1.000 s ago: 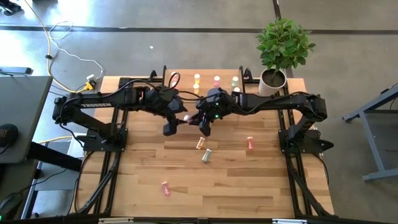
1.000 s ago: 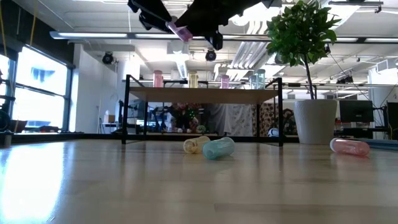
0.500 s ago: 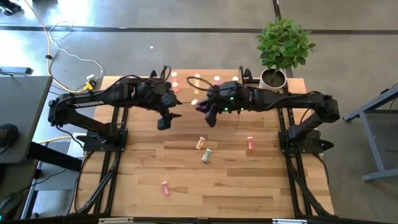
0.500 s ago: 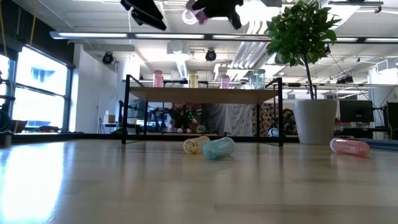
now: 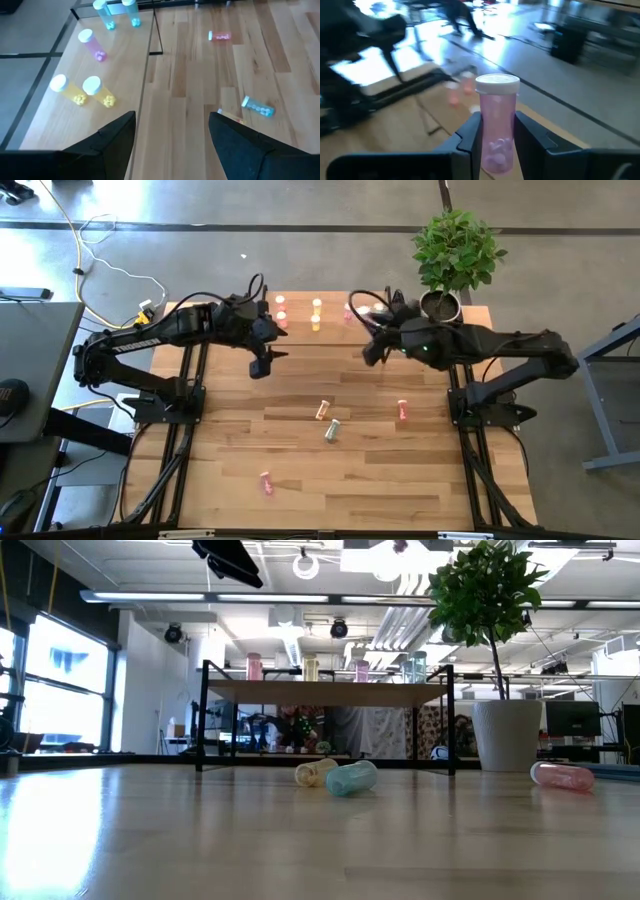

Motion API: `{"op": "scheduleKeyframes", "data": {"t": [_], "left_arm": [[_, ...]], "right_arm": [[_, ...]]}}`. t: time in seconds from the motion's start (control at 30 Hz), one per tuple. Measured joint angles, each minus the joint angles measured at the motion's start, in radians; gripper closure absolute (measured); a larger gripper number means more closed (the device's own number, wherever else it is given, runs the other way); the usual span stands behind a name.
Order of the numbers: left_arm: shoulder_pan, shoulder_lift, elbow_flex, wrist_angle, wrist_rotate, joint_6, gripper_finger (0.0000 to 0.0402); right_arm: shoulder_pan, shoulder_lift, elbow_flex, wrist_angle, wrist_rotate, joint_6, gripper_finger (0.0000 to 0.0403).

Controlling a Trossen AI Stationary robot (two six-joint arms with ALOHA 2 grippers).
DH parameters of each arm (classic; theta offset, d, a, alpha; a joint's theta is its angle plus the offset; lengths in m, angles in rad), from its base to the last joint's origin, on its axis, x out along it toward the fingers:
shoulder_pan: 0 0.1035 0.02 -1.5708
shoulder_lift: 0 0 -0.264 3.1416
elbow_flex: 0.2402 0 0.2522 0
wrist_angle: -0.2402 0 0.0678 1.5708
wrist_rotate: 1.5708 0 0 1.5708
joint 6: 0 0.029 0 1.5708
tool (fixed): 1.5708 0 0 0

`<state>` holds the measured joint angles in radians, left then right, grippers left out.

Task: Pick and place medicine bottles onto shelf by color
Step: Put the top purple pill bottle on the shelf aligned with the purple pill bottle

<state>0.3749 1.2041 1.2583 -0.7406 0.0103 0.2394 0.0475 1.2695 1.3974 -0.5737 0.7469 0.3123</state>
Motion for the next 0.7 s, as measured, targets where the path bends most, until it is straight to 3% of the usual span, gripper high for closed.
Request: {"op": "scheduleKeyframes", "data": {"t": [0.13,0.23,0.47,0.7], "left_arm": [[0.006,0.000,0.000,0.000,0.002,0.000,0.0159],[0.006,0.000,0.000,0.000,0.002,0.000,0.0159],[0.006,0.000,0.000,0.000,0.003,0.037,0.0159],[0.006,0.000,0.000,0.000,0.001,0.035,0.0159]], "right_arm": [[0.035,-0.054,-0.113,-0.042,0.106,0.146,0.0322],[0.051,-0.097,-0.234,0.038,0.124,0.240,0.0322],[0.060,-0.153,-0.547,0.509,0.126,0.255,0.0322],[0.060,-0.144,-0.824,1.093,0.106,0.139,0.0322]]}}
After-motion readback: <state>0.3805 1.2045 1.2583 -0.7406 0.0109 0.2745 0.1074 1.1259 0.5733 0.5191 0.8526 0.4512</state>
